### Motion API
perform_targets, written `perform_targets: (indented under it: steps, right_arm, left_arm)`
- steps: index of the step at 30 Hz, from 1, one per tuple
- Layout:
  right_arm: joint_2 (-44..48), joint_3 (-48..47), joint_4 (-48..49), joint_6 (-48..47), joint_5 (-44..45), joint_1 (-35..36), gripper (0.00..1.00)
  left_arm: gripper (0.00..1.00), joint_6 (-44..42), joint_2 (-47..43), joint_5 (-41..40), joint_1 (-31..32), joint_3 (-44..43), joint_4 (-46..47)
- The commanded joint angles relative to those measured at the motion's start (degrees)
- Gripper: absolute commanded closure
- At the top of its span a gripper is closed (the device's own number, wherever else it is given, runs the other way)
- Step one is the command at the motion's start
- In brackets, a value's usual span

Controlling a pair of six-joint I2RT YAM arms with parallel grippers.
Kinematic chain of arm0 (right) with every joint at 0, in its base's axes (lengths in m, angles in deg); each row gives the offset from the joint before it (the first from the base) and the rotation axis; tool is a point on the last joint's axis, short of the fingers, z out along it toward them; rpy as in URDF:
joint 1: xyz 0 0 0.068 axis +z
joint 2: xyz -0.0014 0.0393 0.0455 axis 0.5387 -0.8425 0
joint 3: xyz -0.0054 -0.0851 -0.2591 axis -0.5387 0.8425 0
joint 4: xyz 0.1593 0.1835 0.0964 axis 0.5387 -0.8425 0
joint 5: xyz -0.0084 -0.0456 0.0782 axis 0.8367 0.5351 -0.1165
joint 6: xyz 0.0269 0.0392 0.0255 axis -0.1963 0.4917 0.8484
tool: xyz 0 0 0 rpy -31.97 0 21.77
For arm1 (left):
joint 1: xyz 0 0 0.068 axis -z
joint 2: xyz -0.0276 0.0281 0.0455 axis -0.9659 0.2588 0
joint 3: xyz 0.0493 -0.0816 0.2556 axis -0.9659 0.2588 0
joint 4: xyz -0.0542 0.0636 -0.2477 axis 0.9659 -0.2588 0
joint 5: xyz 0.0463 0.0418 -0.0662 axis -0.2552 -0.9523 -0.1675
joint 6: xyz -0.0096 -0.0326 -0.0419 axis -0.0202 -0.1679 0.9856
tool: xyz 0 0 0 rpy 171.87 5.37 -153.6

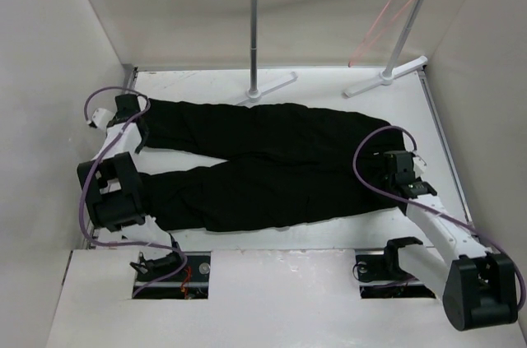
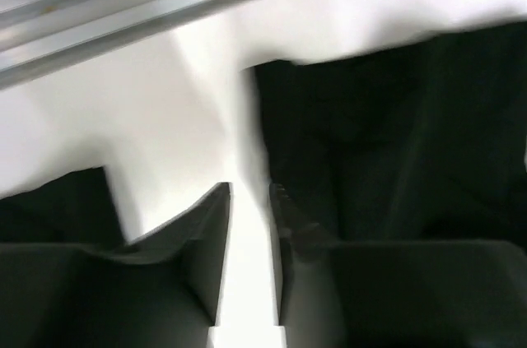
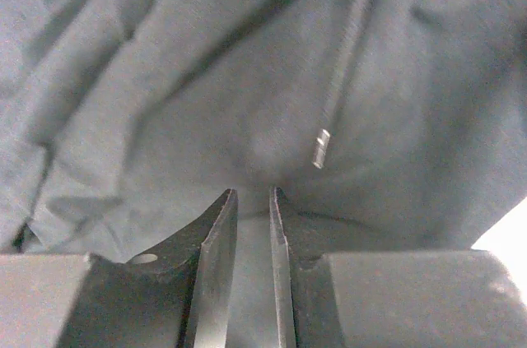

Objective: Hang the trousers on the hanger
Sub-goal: Flatten out the trousers at the center of the board.

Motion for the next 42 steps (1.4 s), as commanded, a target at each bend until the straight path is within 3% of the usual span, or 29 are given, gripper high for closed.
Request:
perform_targets:
  steps: [1,4,7,9,11,14,17,20,24,28,33,42]
  right_arm:
    - [4.93,1.43,-2.52,1.52,0.42,-0.40,0.72]
    - [9.94,-0.84,-5.33,-0.41,1.12,-0.48,0.60]
    - [11.63,-5.67,-5.70,-2.17,1.65,-0.13,0.42]
    - [9.53,-9.79,-4.47,-3.49,1.83,0.04,0.39]
    - [5.84,-13.14,-1.49,-4.72,1.22,0.30,0.48]
    - [-3.37,-19.46,3.25,-6.92,-0.19,-1.70,0.80]
    - [-11.81,-25.35,5.98,-8.32,-3.34,-8.20,0.84]
    - [-20.51,-31.68,7.66,-10.78,-3.72,-13.39,0.77]
    - [-31.42,-36.09,8.54,-12.02,-2.47,-17.79,0.49]
    - [-38.37,-37.50,11.18,-12.28,-3.62,-20.78,0.38]
    - [-44.97,-41.98,10.31,-13.42,-3.98,-22.02,0.33]
    - [-47.34,-41.98,10.65,-12.11,-2.83,-21.75,0.32]
  left_arm:
    - [0.64,2.33,-3.30,-1.73,-3.22,5.29,-2.87]
    - [0.49,2.42,-9.08,2.32,-5.07,7.57,-1.74]
    - [0.48,1.63,-16.65,0.32,-2.89,8.64,0.29]
    - [0.48,0.93,-17.37,-1.01,-0.52,6.89,0.90]
    - [0.48,-0.74,-13.88,-1.10,1.85,2.68,0.82]
    - [0.50,-6.26,-5.10,-3.02,4.76,-6.10,0.64]
    - [0.53,-11.19,2.47,-5.49,5.47,-13.31,-0.41]
    - [0.56,-12.69,7.49,-5.85,5.03,-17.81,-2.17]
    - [0.57,-13.75,10.49,-4.79,3.89,-19.14,-2.79]
    - [0.51,-14.02,11.54,-3.22,2.31,-18.44,-2.70]
    - [0.43,-14.28,11.99,2.84,0.99,-16.86,0.37]
    - [0.49,-13.93,11.37,6.99,-0.50,-10.70,4.59]
